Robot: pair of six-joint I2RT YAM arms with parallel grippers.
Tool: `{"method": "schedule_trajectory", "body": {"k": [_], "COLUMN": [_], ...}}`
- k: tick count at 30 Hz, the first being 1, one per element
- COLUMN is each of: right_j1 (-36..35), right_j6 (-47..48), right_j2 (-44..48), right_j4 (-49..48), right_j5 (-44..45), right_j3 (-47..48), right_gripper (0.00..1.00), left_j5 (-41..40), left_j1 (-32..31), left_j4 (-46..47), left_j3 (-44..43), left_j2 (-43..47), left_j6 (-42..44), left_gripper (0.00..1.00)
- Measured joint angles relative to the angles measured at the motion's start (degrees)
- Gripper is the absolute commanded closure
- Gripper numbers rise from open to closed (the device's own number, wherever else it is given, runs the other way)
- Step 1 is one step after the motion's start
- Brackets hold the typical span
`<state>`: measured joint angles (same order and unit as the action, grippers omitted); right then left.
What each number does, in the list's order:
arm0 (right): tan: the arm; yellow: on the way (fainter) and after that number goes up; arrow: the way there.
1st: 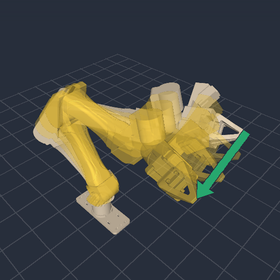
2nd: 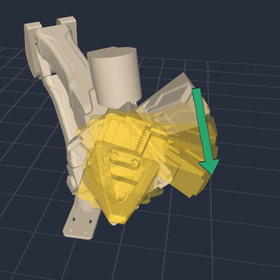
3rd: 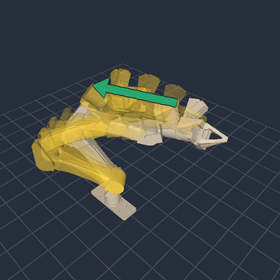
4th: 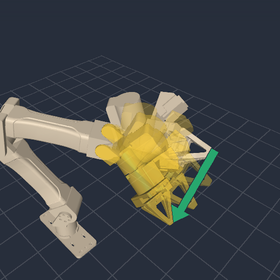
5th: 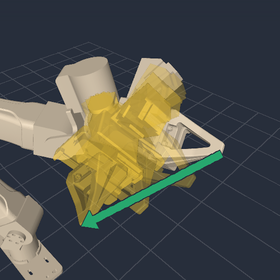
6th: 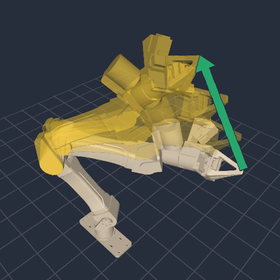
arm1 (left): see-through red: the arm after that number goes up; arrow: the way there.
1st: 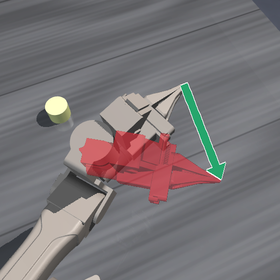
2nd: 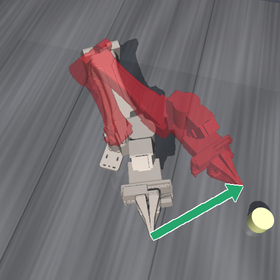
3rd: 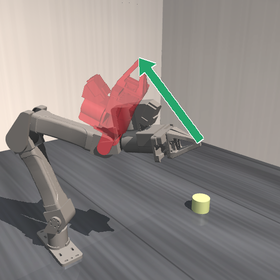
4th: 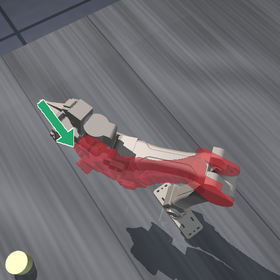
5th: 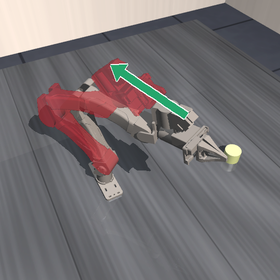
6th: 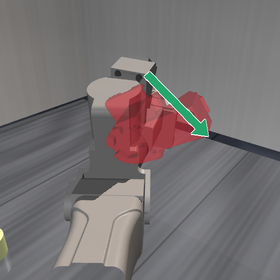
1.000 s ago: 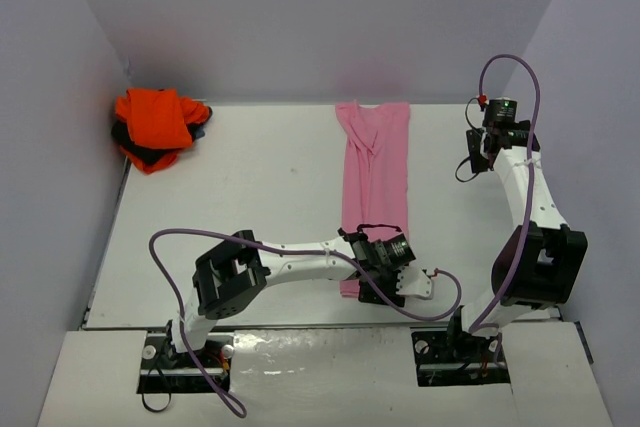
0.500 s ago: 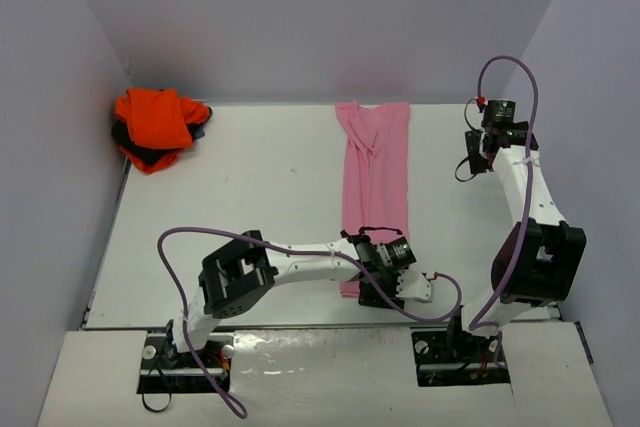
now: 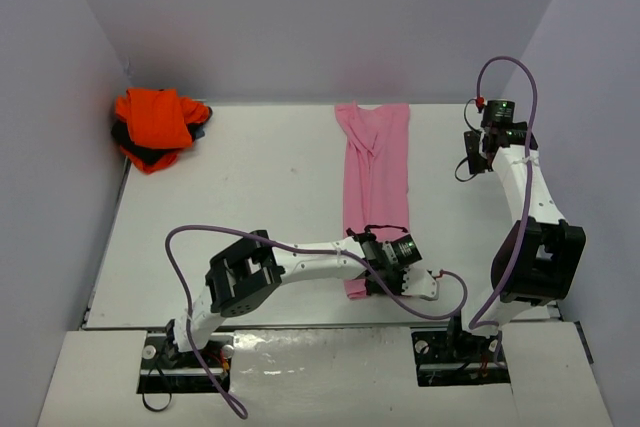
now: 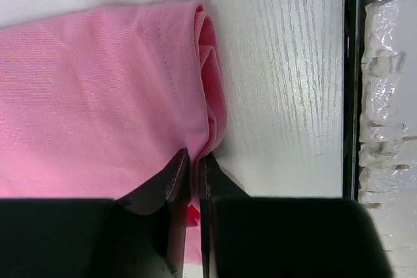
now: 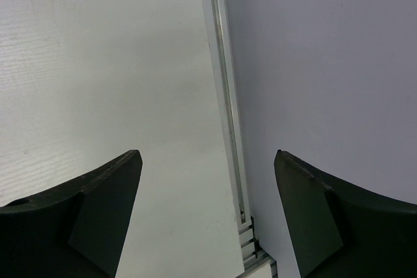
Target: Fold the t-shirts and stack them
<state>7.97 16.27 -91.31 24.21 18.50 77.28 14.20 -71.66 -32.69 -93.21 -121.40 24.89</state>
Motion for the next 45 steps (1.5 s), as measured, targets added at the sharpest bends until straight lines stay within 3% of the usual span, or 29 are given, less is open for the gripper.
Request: {"method": "schedule_trajectory", "body": {"k": [12,24,38,45], "right_j1": [0.8,1.1,1.1,1.0], "right_j6": [0.0,-0.4,-0.4,-0.4], "right_j2": [0.0,0.0,0.0,-0.5], "right_j4": [0.0,-0.3,-0.4,-0.4], "right_j5": [-0.4,-0.4,-0.4,-0.7], "right_j3": [0.0,0.0,0.0,0.0], "right_gripper": [0.20,0.20,0.20,0.20], "left_j5": [-2.5,-0.4,9.4,9.9], "left_j1": [3.1,5.0,5.2,9.9], "left_j4": [-4.0,-15.8,-27.2,-28.2], "left_j3": [-1.5,-11.1,-17.1,-23.6], "left_j2": [1.5,16.2,16.1,11.8], "left_j6": [0.7,0.6,1.4,4.1], "left_gripper": [1.00,1.00,1.00,1.00]}}
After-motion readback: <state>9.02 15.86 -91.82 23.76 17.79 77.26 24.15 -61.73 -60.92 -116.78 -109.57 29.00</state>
